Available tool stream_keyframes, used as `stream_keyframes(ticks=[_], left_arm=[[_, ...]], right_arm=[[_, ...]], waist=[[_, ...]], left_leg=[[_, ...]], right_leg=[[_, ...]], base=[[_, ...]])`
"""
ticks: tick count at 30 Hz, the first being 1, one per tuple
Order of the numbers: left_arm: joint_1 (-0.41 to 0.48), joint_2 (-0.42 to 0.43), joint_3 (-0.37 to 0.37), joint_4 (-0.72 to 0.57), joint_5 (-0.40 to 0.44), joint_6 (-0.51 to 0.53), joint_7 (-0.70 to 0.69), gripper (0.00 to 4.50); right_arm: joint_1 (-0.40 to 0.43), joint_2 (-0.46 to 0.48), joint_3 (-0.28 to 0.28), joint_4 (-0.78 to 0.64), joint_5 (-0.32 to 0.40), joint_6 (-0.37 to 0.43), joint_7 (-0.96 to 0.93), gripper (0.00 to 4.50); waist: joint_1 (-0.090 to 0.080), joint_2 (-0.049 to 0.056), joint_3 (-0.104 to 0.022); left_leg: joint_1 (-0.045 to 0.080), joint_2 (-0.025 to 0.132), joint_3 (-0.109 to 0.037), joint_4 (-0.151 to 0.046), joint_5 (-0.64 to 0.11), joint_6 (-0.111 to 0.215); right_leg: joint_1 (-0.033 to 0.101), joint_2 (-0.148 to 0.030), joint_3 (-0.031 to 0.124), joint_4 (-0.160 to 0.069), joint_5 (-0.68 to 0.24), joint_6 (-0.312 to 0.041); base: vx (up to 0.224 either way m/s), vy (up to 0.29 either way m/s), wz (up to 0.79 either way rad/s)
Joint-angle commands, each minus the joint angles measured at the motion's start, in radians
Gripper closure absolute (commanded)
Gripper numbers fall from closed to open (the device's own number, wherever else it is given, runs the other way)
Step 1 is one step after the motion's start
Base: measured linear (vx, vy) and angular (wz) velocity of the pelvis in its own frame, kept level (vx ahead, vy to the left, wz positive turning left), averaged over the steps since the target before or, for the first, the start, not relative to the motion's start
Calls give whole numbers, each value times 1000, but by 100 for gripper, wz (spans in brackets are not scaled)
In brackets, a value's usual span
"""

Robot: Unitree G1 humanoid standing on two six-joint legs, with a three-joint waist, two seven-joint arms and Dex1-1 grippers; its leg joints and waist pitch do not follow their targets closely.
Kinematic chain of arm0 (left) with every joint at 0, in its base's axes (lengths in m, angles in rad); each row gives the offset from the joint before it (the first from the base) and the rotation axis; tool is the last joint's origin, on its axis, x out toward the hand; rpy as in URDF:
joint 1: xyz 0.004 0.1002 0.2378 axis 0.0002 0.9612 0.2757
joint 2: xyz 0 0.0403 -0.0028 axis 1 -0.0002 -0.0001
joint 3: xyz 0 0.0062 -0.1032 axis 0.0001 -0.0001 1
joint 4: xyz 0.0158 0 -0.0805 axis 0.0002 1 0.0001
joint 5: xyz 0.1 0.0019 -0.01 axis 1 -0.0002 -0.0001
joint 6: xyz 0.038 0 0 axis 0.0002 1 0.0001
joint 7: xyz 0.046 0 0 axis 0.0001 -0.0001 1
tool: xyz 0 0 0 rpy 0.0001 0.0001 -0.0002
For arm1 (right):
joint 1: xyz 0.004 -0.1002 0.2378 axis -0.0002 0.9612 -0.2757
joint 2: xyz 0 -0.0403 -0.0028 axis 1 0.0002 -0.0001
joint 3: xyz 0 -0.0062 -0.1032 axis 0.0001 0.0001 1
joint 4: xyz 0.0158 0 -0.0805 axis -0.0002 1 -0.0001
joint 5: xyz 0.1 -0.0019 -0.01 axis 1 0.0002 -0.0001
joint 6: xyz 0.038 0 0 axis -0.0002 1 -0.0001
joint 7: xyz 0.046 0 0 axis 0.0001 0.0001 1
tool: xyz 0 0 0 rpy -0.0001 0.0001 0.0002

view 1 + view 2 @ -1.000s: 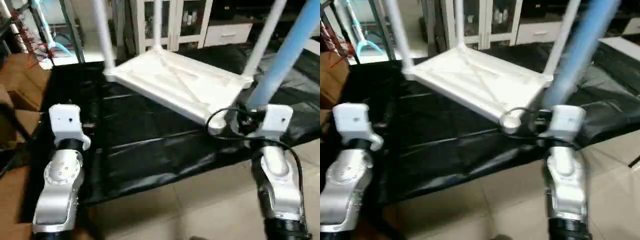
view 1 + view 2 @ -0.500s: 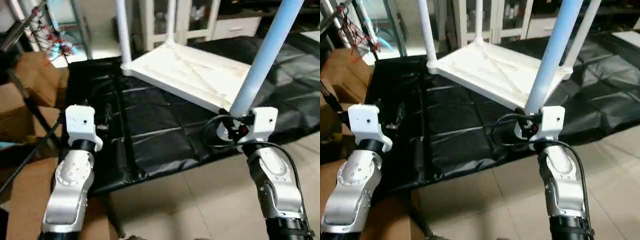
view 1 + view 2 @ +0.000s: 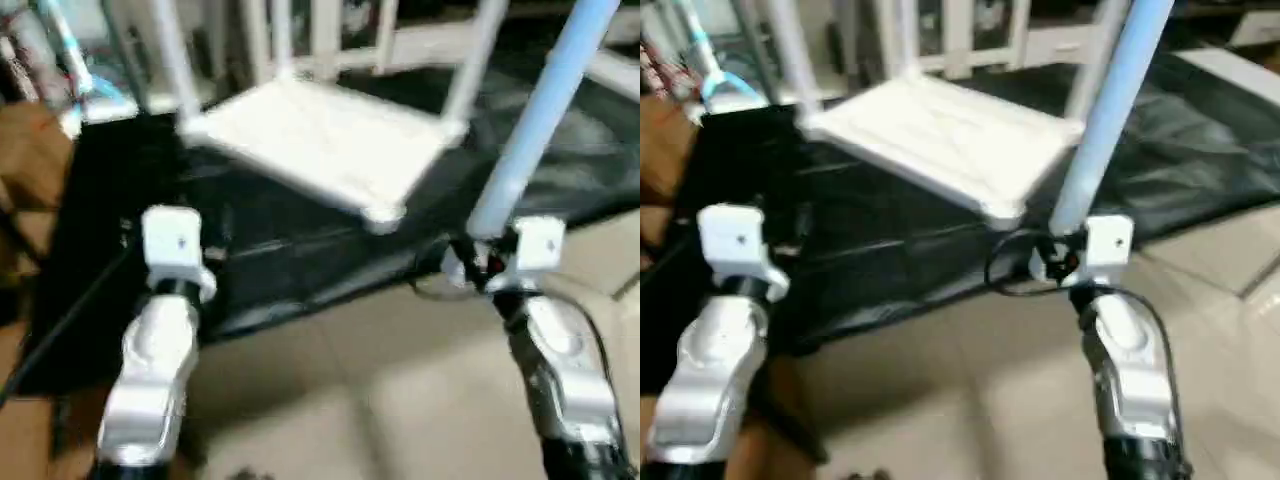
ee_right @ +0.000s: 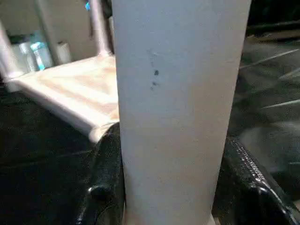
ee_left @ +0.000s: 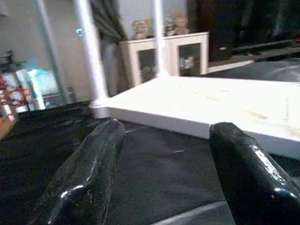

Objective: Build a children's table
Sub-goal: Move to table

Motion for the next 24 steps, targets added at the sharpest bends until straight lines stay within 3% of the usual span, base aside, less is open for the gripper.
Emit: stream_keyframes(ticks=[1,2,3,4,5,6,7,8,9,10,11,12,13,14,15,16,17,18,19,20,21,22,23,24], left_arm=[[3,8,4,6,21,1,6,124],[3,6,4,6,22,1,5,124],[3,6,4,5,24,2,7,124],[4,5,5,4,26,3,7,124],[5,4,5,3,27,3,7,124],[5,3,4,2,31,3,9,124],[5,2,2,1,35,-4,11,124],[4,-9,9,3,15,-4,8,124],[5,-17,15,3,-1,-5,5,124],[7,-11,10,-2,19,0,14,124],[8,-8,5,-3,22,-2,8,124],[9,-8,4,-3,23,-3,7,124],[11,-8,-1,-3,14,-11,-11,124],[11,-8,-1,-3,14,-11,-11,124],[16,-10,-1,-9,-4,-21,-31,124],[20,-11,-2,-15,-16,-26,-45,124],[21,-12,-1,-16,-18,-27,-52,124],[21,-13,-1,-17,-18,-26,-53,124],[20,-13,-1,-17,-16,-25,-53,124],[20,-14,-1,-17,-18,-26,-54,124],[19,-15,-1,-18,-20,-26,-55,124],[19,-16,-2,-19,-21,-26,-55,124],[19,-17,-3,-21,-21,-26,-54,124],[19,-18,-3,-22,-20,-27,-56,124]], right_arm=[[-11,2,5,-22,8,4,5,260],[-10,0,5,-21,9,4,5,260],[-9,-1,5,-21,11,5,5,260],[-6,-2,5,-24,13,6,4,260],[-5,-2,6,-25,14,8,4,260],[-2,-2,7,-27,14,10,4,260],[1,-1,7,-30,15,12,5,260],[4,0,8,-32,15,14,4,260],[7,1,8,-36,15,16,4,260],[13,4,9,-43,16,19,2,260],[17,6,9,-46,16,21,2,260],[18,6,9,-47,16,21,3,260],[22,9,7,-54,21,26,4,260],[22,9,7,-54,21,26,4,260],[27,9,8,-61,25,28,4,260],[30,6,9,-65,28,30,5,260],[31,4,10,-68,29,31,4,260],[31,4,10,-69,30,32,4,260],[32,3,10,-72,31,34,4,260],[32,0,12,-74,29,37,5,260],[31,-3,13,-76,28,41,6,260],[31,-4,13,-77,28,41,7,260],[31,-4,13,-78,28,42,7,260],[31,-4,12,-78,27,44,7,260]], waist=[[6,-33,-69],[4,-22,-61],[-6,1,-67],[1,26,-72],[-9,97,-104],[-46,66,-117],[-48,59,-121],[-28,71,-93],[-2,65,-77],[8,50,-77],[2,-28,-95],[28,-33,-91],[61,-28,-81],[56,-28,-78],[54,-11,-72],[46,-8,-70],[41,-2,-65],[34,-3,-61],[14,-1,-52],[7,8,-54],[-12,13,-46],[-35,38,-34],[-47,43,-20],[-45,69,-10]], left_leg=[[-18,-22,37,-38,-213,15],[-6,-14,30,-67,-200,33],[-2,1,21,-123,-145,79],[23,33,1,-175,-109,109],[143,293,-159,-273,122,203],[223,489,-267,-304,468,377],[246,437,-256,-258,698,402],[181,290,-155,-235,897,403],[98,158,-56,-257,806,427],[81,111,-19,-259,667,421],[61,5,15,-200,305,318],[27,8,15,-154,142,255],[46,52,5,-183,-20,23],[34,61,1,-208,-17,-7],[32,73,-1,-243,-40,-57],[44,79,7,-255,-130,-97],[51,84,9,-263,-185,-118],[56,86,13,-263,-234,-136],[82,83,21,-254,-353,-158],[93,84,21,-259,-385,-158],[110,94,16,-271,-479,-147],[142,112,0,-290,-626,-138],[152,132,-11,-313,-731,-133],[111,196,-28,-414,-881,-121]], right_leg=[[64,-111,81,-151,-55,-247],[59,-113,77,-167,-62,-205],[71,-77,54,-188,-81,-61],[67,-53,33,-203,-86,33],[-3,-30,-52,-79,-68,183],[-167,-97,-21,158,-272,215],[-218,-112,2,209,-251,169],[-211,-97,37,180,-42,98],[-134,-50,19,92,108,72],[-98,-38,20,30,186,40],[-43,-77,56,-81,271,20],[-14,-166,81,-113,201,-52],[-32,-196,104,-139,-90,85],[-17,-188,96,-132,-149,134],[-29,-153,77,-132,-252,214],[-43,-129,68,-140,-406,258],[-48,-122,65,-143,-509,258],[-55,-113,60,-149,-610,257],[-72,-92,31,-173,-826,219],[-70,-86,22,-173,-831,193],[-64,-71,-15,-178,-815,153],[-57,-54,-66,-184,-744,122],[-53,-38,-94,-178,-675,112],[39,-53,-85,-9,-370,61]], base=[[-33,-294,-9],[-31,-253,8],[-52,-379,14],[-36,-241,11],[-26,-239,13],[-2,-199,4],[-2,-199,4],[-23,-173,-2],[-73,-180,6],[-73,-180,6],[-80,-204,-12],[-87,-268,-12],[-87,-268,-12],[-99,-267,-8],[-45,-110,-13],[-98,-198,-14],[-104,-134,-3],[-104,-134,-3],[-100,-65,-3],[-92,-14,-2],[-92,-14,-2],[-79,16,-8],[-58,35,-12],[-124,29,-20]])
